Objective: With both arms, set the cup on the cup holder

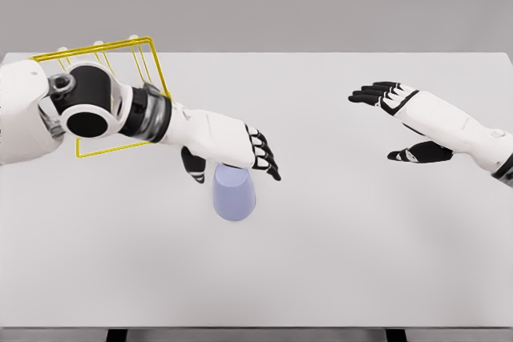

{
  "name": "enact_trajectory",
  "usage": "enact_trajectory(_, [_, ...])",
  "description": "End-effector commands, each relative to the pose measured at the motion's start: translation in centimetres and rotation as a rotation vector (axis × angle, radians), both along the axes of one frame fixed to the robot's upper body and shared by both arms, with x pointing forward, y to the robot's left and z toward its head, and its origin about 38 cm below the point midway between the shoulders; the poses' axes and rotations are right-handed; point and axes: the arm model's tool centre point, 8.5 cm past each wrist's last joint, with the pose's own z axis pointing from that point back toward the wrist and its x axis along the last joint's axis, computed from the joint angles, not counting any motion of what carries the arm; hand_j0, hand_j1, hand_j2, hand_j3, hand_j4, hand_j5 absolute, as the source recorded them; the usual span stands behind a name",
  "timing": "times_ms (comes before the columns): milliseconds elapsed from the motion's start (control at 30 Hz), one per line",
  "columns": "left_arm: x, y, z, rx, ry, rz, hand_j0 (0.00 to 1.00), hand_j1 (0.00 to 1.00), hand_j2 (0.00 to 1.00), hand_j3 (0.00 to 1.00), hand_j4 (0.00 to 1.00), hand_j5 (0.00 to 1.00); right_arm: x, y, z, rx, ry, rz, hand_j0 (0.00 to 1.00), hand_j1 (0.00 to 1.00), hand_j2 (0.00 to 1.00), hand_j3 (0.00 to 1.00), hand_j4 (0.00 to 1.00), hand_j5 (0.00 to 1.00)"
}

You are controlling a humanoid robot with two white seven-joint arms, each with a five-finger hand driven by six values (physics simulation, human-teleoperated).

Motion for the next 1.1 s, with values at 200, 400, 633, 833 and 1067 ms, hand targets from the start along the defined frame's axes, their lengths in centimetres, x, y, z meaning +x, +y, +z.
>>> enact_trajectory(200, [0.7,-0.3,-1.9,0.03,0.018,0.021,1.0,1.0,1.0,1.0,1.0,1.0,0.0,0.2,-0.1,0.006,0.006,0.007,1.0,1.0,1.0,1.0,1.0,1.0])
enact_trajectory(400, [0.5,-1.1,-2.3,0.038,0.013,0.003,1.0,1.0,1.0,1.0,1.0,1.0,0.0,0.2,0.0,0.006,0.004,0.007,1.0,1.0,1.0,1.0,1.0,1.0])
enact_trajectory(633, [0.2,-0.9,-3.0,0.056,0.028,0.001,0.94,0.94,0.94,0.94,0.94,0.94,0.0,0.4,-0.1,0.005,0.006,0.012,1.0,1.0,1.0,1.0,1.0,1.0])
enact_trajectory(833, [0.2,-0.7,-3.1,0.068,0.013,-0.008,0.71,0.71,0.71,0.71,0.71,0.71,0.0,0.4,-0.1,0.005,0.006,0.012,1.0,1.0,1.0,1.0,1.0,1.0])
enact_trajectory(1067, [0.3,-0.6,-3.1,0.07,0.009,-0.002,0.6,0.6,0.6,0.6,0.6,0.6,0.0,0.4,-0.1,0.004,0.006,0.011,1.0,1.0,1.0,1.0,1.0,1.0])
